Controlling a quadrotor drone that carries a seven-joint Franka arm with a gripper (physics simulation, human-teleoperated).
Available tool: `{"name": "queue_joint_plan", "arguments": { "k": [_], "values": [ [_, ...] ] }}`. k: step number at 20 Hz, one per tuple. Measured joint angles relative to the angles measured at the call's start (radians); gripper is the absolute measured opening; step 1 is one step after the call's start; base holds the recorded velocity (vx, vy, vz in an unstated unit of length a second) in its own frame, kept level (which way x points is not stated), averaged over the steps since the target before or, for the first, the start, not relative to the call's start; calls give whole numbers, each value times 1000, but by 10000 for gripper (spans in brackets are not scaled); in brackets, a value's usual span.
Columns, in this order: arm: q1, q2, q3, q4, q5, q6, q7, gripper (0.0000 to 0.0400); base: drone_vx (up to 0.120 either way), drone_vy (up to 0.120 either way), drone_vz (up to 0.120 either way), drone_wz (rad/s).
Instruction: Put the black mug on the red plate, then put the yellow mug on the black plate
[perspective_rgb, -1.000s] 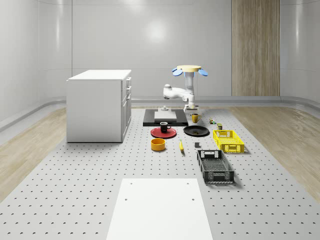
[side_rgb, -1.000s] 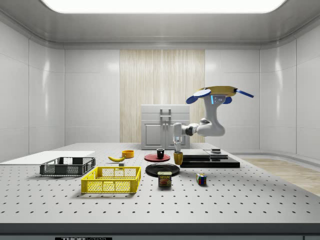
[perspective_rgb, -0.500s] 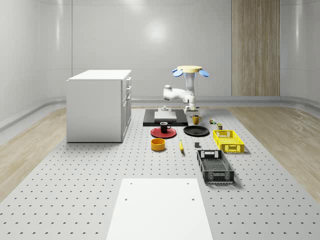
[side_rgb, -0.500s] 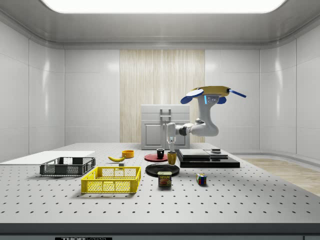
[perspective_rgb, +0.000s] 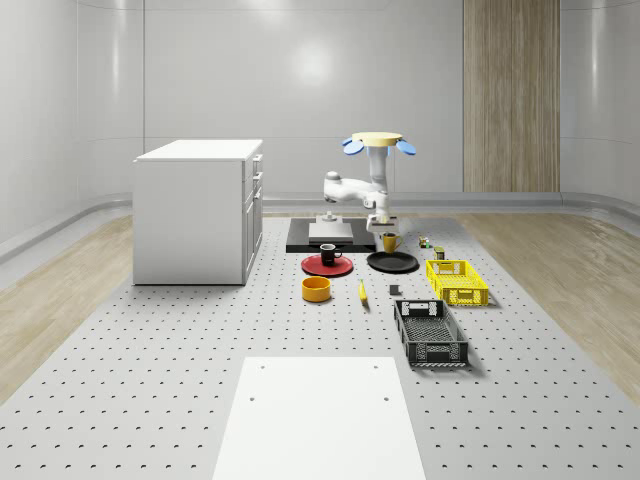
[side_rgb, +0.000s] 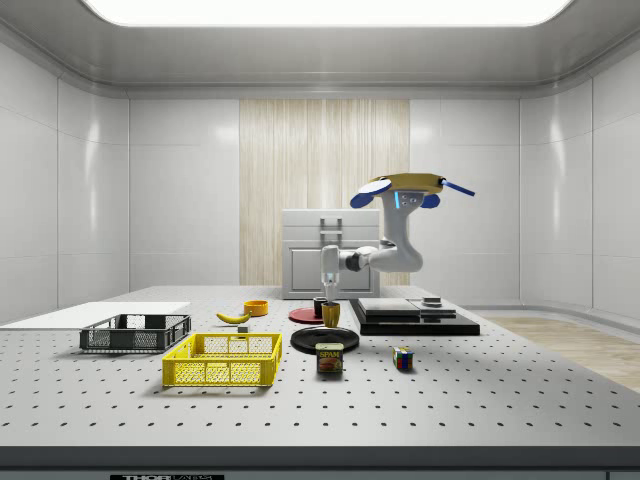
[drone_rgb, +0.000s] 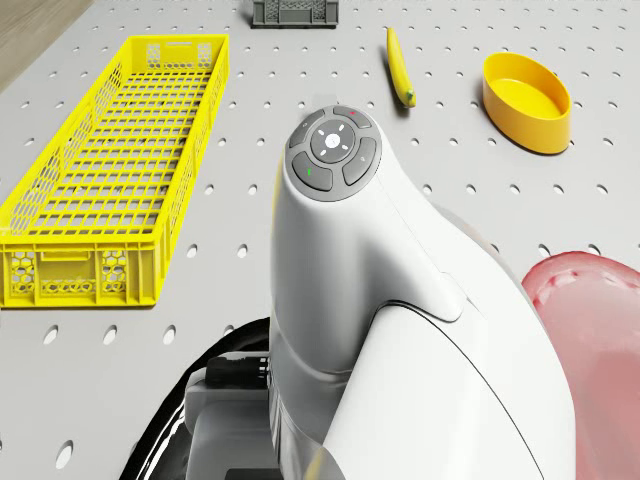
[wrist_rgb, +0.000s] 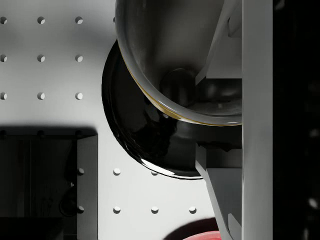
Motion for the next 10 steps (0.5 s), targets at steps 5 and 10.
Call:
{"name": "queue_joint_plan", "arguments": {
  "k": [5, 10],
  "values": [
    [0, 0, -4, 0, -4, 2, 0, 110, 56, 0, 0, 0],
    [-5, -2, -60, 3, -57, 19, 2, 110, 0, 0, 0, 0]
  ]
}}
